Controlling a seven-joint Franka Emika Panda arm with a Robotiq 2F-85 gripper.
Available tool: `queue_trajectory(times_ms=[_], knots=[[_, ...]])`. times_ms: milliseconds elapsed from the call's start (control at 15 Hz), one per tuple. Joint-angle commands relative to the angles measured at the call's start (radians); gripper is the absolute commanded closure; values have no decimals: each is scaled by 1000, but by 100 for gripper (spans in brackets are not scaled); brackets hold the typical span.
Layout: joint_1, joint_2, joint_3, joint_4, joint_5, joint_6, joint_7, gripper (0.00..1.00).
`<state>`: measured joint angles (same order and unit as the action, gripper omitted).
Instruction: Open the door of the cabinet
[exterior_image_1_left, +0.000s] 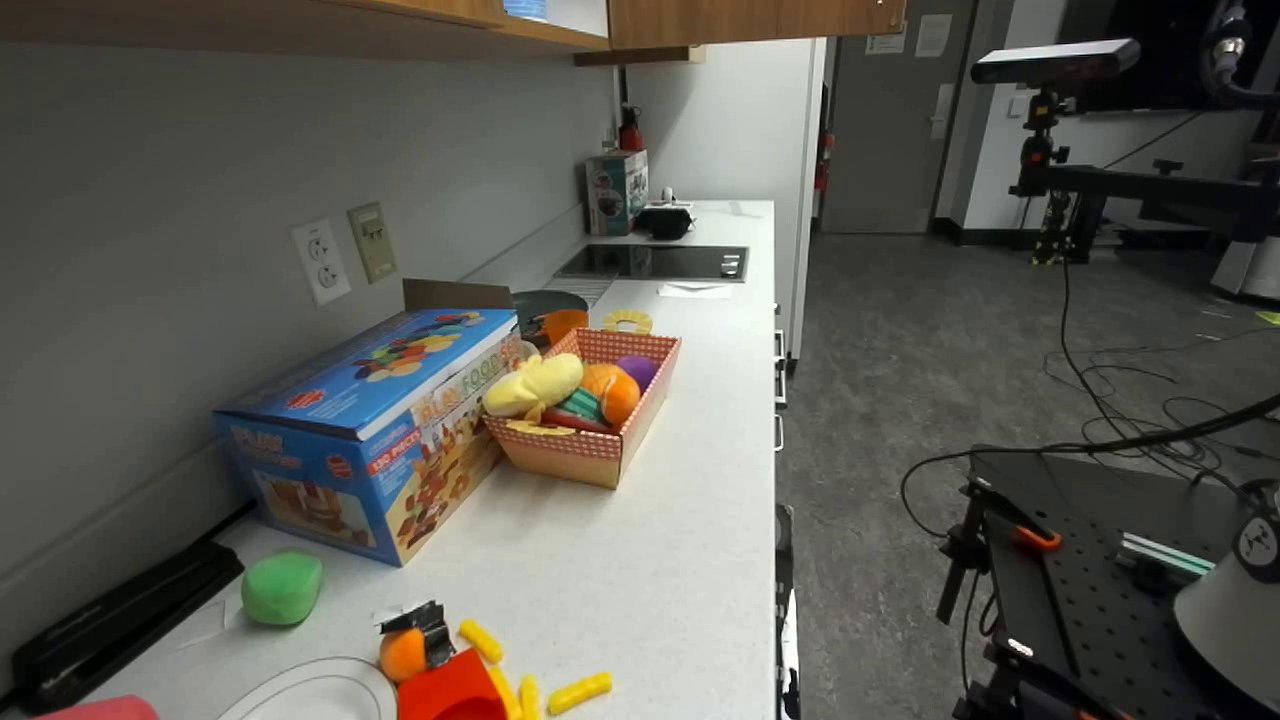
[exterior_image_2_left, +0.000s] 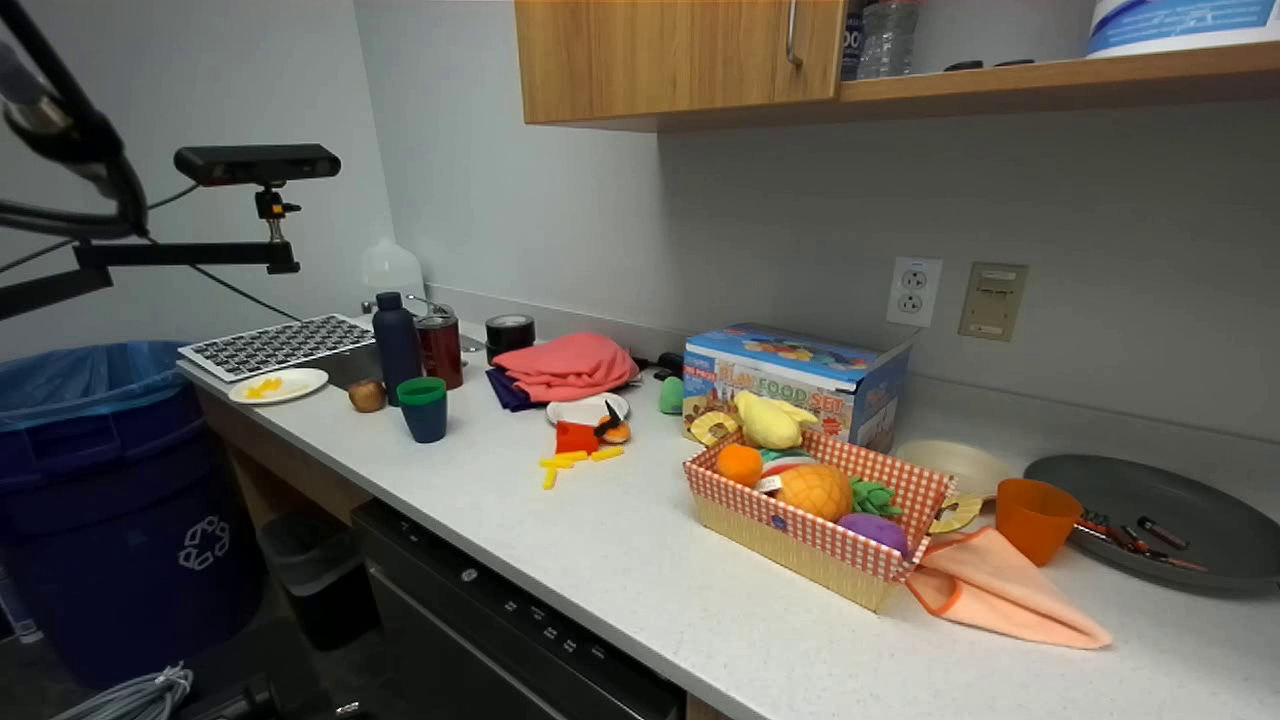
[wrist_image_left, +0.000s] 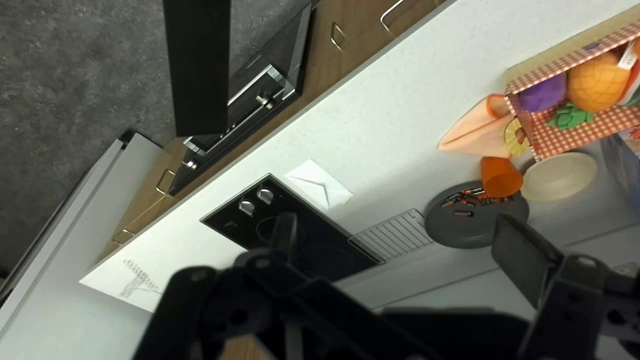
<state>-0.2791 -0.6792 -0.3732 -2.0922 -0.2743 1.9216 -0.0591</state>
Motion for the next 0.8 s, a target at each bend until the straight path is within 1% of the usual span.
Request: queue_trajectory(times_ms=[0,133,400,600,733], knots=[[-19,11,10,7,15,1,-11,0],[-11,-6,27,-14,8,25,-17,0],[26,-29,74,-17,33,44,-27,0],[71,-56,124,-17,69,52,-41,0],[121,-65,147,-14,108,73,-66,0]])
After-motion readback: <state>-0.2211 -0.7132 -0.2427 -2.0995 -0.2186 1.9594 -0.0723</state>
